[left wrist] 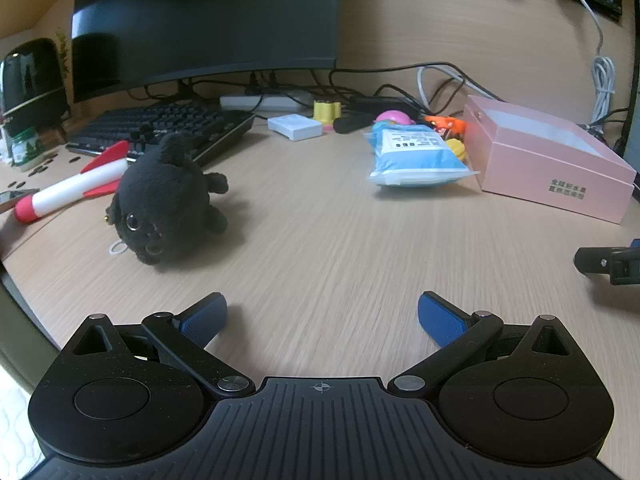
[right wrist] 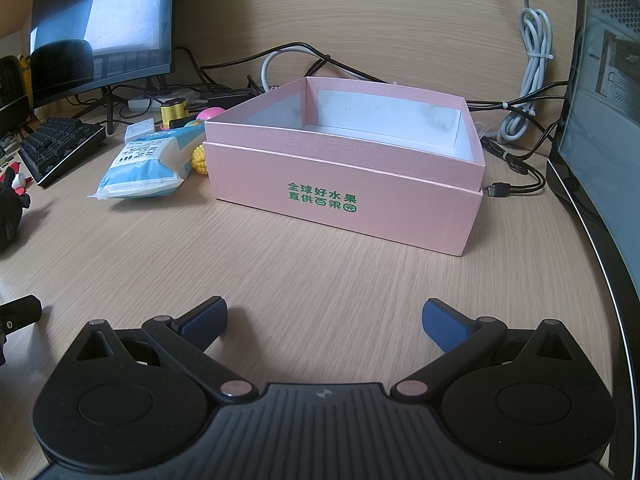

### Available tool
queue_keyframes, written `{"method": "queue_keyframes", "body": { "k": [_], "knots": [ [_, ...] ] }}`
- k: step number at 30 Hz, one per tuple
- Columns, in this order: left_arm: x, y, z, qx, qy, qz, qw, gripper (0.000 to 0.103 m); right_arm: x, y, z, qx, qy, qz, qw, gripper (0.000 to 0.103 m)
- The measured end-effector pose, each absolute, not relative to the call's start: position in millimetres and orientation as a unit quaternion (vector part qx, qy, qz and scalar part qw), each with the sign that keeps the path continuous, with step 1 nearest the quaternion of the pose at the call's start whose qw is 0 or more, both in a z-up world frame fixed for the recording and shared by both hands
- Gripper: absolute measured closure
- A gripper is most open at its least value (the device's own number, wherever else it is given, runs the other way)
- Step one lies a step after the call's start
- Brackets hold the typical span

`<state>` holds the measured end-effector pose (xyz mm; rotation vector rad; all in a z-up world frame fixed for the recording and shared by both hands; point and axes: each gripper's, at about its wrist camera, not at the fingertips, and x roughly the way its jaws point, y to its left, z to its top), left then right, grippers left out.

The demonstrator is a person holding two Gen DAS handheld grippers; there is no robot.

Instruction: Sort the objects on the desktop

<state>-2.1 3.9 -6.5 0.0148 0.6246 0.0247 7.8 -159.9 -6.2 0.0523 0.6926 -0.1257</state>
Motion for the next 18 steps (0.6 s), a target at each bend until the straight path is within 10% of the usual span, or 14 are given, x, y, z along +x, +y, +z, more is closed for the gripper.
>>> {"method": "queue_keyframes", "body": {
  "k": [18],
  "knots": [
    [0.4,1.8,-6.4,0.008,0.308,0.013,0.951,0.0,8.5,-160.8,-6.0,0.026,0.339,-0.061,0.938,0.0]
  ]
}}
